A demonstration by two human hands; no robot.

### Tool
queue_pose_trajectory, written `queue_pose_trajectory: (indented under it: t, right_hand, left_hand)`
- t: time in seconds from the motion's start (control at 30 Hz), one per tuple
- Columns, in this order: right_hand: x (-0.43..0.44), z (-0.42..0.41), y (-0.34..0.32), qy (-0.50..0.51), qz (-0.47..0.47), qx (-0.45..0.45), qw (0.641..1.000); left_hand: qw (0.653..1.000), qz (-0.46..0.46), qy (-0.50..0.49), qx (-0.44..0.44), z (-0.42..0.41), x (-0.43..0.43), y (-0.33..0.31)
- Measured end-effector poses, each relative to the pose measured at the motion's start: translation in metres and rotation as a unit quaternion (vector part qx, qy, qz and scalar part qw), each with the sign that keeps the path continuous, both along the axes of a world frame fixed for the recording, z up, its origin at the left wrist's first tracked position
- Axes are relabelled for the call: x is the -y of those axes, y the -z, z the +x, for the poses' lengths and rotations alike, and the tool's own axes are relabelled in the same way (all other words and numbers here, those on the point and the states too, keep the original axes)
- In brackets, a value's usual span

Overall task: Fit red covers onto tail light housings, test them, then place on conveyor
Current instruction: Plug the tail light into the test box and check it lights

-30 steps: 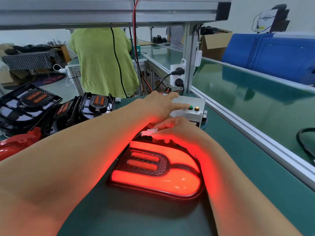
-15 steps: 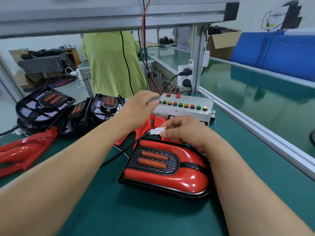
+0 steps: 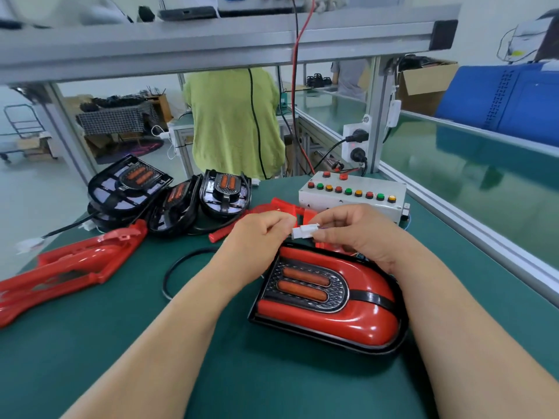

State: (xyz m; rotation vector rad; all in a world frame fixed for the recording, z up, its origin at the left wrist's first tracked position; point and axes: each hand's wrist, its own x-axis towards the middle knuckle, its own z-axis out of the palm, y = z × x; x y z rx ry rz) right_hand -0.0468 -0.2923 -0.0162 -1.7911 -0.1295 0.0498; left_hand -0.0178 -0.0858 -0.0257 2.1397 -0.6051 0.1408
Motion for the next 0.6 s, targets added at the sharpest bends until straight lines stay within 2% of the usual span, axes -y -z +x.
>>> queue_pose_trajectory:
  t: [0.3, 0.6]
  right_hand:
    - [-0.003, -0.005, -0.003, 0.002, -0.027, 0.043, 0.999]
    - [-0.007, -0.005, -0.005, 0.029, -0.094, 0.066, 0.993]
  left_hand:
    - [0.995, -0.063, 0.061, -0.052, 0.0, 0.0, 0.004]
    - [0.995, -0.032, 0.08, -0.051, 0.019, -0.004, -0.003]
